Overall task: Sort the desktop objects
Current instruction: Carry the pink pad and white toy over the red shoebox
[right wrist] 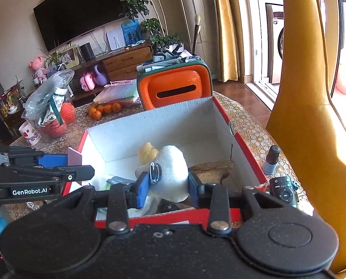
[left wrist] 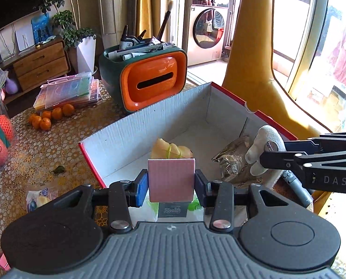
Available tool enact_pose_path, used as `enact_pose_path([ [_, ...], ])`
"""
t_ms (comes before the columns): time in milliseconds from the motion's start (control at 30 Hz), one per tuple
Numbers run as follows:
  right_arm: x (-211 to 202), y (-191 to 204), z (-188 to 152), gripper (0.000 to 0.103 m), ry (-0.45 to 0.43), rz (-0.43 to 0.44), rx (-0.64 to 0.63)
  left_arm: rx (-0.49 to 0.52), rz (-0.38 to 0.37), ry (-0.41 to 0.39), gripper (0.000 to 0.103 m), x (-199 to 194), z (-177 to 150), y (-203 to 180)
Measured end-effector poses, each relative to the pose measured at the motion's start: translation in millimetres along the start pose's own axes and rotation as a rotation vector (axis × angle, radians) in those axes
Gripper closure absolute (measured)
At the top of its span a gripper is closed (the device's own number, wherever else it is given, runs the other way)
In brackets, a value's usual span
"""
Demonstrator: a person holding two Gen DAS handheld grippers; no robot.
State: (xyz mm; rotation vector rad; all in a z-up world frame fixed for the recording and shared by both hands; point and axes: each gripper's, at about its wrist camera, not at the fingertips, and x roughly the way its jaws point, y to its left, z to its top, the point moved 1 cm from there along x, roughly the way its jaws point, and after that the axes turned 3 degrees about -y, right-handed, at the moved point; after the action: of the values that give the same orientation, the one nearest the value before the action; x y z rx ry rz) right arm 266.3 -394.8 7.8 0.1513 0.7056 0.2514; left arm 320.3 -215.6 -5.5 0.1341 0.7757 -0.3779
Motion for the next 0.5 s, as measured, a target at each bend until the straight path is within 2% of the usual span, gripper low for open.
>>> enact_pose_path([
  [500,61.0,-2.5,-3.9,0.068,0.110,-0.028,-0.036,0.052,0.060,0.169,0.062,81.3,12.5,-2.3],
])
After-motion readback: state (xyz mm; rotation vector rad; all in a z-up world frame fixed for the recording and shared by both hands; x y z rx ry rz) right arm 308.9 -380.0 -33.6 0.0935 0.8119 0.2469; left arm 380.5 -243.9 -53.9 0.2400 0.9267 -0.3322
